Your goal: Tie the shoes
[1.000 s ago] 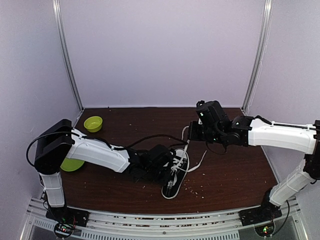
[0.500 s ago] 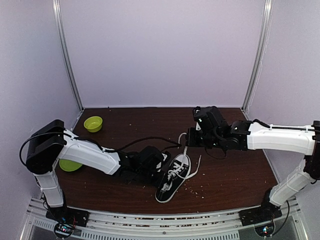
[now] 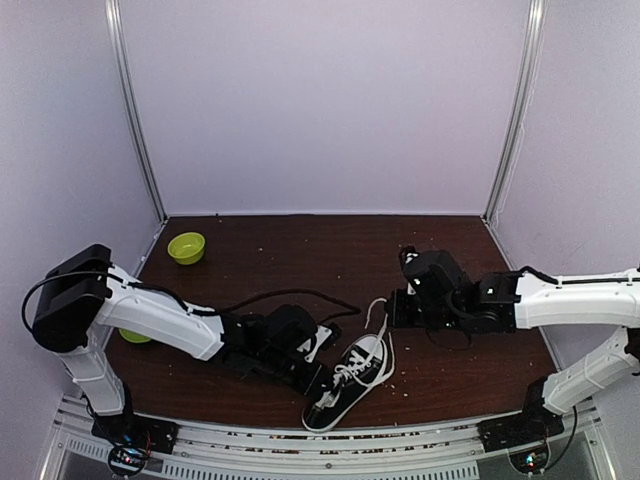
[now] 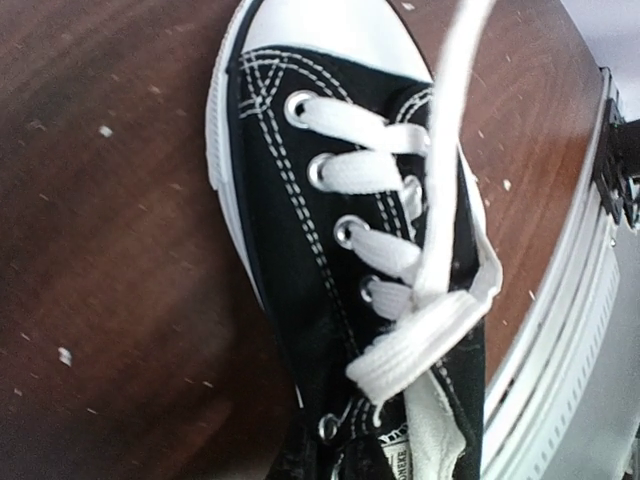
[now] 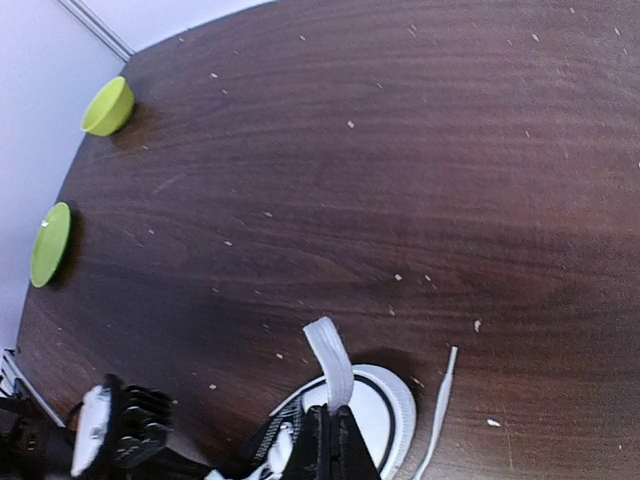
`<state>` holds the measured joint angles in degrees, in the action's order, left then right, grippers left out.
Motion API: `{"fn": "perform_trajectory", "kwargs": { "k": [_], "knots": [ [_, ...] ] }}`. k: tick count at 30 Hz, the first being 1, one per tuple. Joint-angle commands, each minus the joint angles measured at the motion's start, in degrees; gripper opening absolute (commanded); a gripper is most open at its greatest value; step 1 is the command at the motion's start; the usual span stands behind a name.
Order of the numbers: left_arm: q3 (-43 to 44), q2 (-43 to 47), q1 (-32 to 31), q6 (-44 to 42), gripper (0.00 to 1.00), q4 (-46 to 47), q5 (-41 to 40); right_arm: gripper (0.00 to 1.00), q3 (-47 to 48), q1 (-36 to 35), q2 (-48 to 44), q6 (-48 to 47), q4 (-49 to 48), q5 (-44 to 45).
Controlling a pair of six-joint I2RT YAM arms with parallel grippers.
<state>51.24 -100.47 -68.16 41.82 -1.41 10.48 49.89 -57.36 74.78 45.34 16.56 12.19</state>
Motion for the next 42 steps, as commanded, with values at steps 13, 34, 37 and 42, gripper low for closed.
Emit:
{"fn": "perform_trajectory", "kwargs": {
  "k": [13,34,37,42],
  "knots": [
    [-1.04,13.89,-2.33,-5.49,0.50,-0.31,-5.68,0.00,4.81,1.00,10.36,-0.65,0.02,4.99],
    [-17.10,28.12,8.89,-2.86,0.87,8.51,-25.42,0.69,0.85,6.64,7.80,-2.41,-1.39,-3.83],
    [-20.36,32.37,12.15,-2.61,0.95,7.42,-29.16,0.71,-6.34,6.50,2.98,0.50,-4.43,-8.25],
    [-25.49,38.49,21.93,-1.18,0.96,5.06,-26.55,0.70,-10.43,3.46,0.36,5.36,1.05,-7.09]
  ]
}}
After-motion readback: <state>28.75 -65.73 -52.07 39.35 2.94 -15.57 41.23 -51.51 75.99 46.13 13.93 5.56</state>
